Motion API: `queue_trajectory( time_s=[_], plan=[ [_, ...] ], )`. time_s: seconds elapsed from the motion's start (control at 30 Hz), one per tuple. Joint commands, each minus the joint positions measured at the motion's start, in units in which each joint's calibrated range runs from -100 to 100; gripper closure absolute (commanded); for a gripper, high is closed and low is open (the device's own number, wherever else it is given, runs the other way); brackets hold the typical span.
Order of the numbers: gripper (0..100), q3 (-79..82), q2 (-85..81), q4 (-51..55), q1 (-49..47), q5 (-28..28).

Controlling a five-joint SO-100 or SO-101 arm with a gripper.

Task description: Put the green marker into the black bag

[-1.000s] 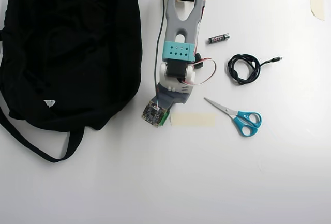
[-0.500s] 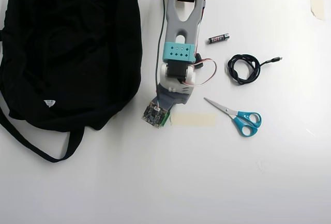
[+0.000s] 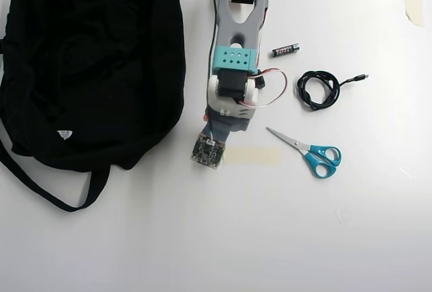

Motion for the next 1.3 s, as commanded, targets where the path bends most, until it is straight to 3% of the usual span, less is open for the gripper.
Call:
queue_trajectory(
  time_s=[0.0,0.3,0.67,1.27],
  plan=[
    [98,-6.0,-1.6,3.7,-0.6,2.3],
    [98,-14.9,-1.6,13.9,-0.6,7.6],
    [98,-14.7,-5.5,14.4,-0.8,13.7],
    [98,0.5,-18.1,14.5,-0.7,13.6]
  ],
)
